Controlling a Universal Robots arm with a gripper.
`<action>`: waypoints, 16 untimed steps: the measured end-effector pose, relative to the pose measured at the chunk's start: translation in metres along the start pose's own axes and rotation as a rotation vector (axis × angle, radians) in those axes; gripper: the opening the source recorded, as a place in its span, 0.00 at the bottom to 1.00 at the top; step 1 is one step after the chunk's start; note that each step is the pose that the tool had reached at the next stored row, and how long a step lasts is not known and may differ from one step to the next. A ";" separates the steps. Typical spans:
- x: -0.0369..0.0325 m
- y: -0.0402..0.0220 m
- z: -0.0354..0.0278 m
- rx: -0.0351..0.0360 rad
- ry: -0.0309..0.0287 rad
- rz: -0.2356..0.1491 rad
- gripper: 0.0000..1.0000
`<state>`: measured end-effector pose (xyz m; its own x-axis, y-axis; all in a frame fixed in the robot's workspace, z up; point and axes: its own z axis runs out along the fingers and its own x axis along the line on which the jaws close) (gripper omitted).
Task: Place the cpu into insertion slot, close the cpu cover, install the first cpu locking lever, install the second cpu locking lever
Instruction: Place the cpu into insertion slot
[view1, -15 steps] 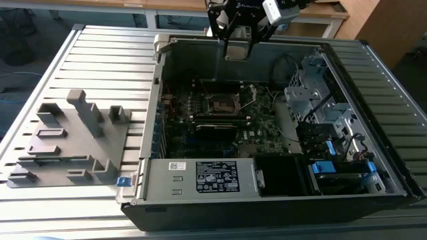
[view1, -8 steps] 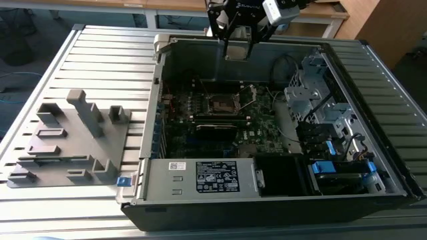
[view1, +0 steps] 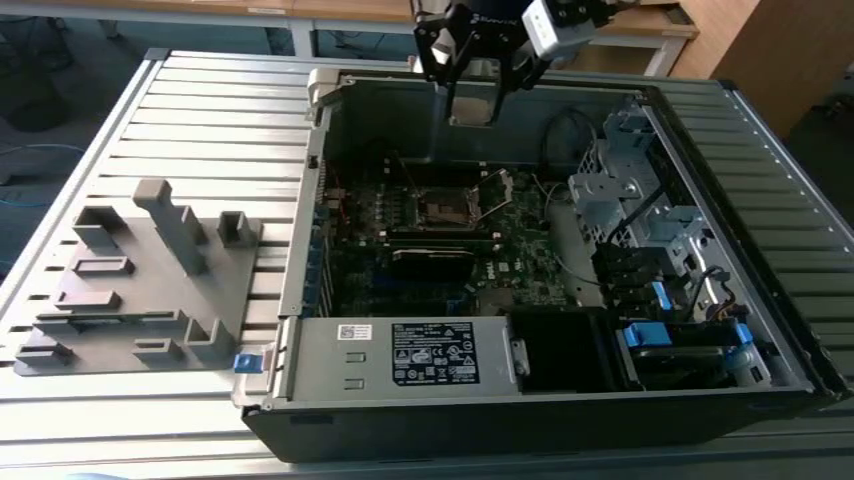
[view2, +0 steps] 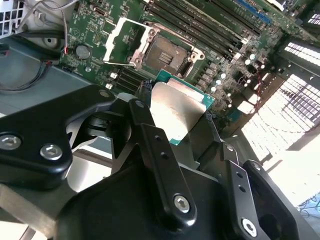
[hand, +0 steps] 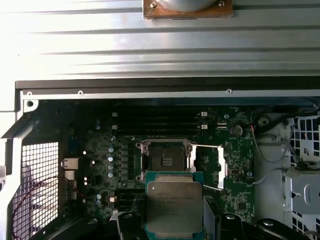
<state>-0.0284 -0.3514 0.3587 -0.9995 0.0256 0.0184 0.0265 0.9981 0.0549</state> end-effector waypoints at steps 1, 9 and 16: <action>0.0002 -0.0001 0.0015 0.0000 0.0000 0.000 0.54; 0.0035 -0.0009 0.0144 0.0009 0.0000 0.000 0.54; 0.0038 -0.0011 0.0187 0.0016 0.0000 0.000 0.54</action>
<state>-0.0326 -0.3514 0.3400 -0.9995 0.0255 0.0183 0.0264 0.9982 0.0533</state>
